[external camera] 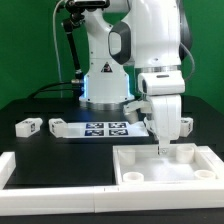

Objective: Assemble square table

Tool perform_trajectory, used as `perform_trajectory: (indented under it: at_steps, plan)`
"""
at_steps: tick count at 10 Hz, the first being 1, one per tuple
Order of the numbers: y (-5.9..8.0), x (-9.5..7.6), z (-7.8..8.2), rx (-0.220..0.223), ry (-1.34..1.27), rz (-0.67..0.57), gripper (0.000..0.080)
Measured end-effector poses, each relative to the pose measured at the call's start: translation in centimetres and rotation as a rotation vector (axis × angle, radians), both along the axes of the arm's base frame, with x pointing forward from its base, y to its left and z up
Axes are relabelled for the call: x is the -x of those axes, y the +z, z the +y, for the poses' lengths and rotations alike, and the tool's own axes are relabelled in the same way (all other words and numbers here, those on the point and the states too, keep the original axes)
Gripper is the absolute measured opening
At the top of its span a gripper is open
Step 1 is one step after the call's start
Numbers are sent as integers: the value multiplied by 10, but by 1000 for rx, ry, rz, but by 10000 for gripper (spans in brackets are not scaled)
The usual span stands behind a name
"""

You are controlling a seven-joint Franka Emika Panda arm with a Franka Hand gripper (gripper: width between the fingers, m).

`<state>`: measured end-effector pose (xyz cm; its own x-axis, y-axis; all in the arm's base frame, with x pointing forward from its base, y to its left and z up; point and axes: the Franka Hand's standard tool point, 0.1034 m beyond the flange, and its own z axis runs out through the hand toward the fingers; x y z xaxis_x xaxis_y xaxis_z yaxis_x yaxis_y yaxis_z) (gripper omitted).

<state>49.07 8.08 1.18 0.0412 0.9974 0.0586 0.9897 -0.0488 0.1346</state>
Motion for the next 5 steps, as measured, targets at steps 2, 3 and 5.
perform_trajectory:
  at_steps: [2,3,5]
  plan:
    - [0,0,0,0,0,0,606]
    - [0,0,0,0,0,0,638]
    - [0,0,0,0,0,1,646]
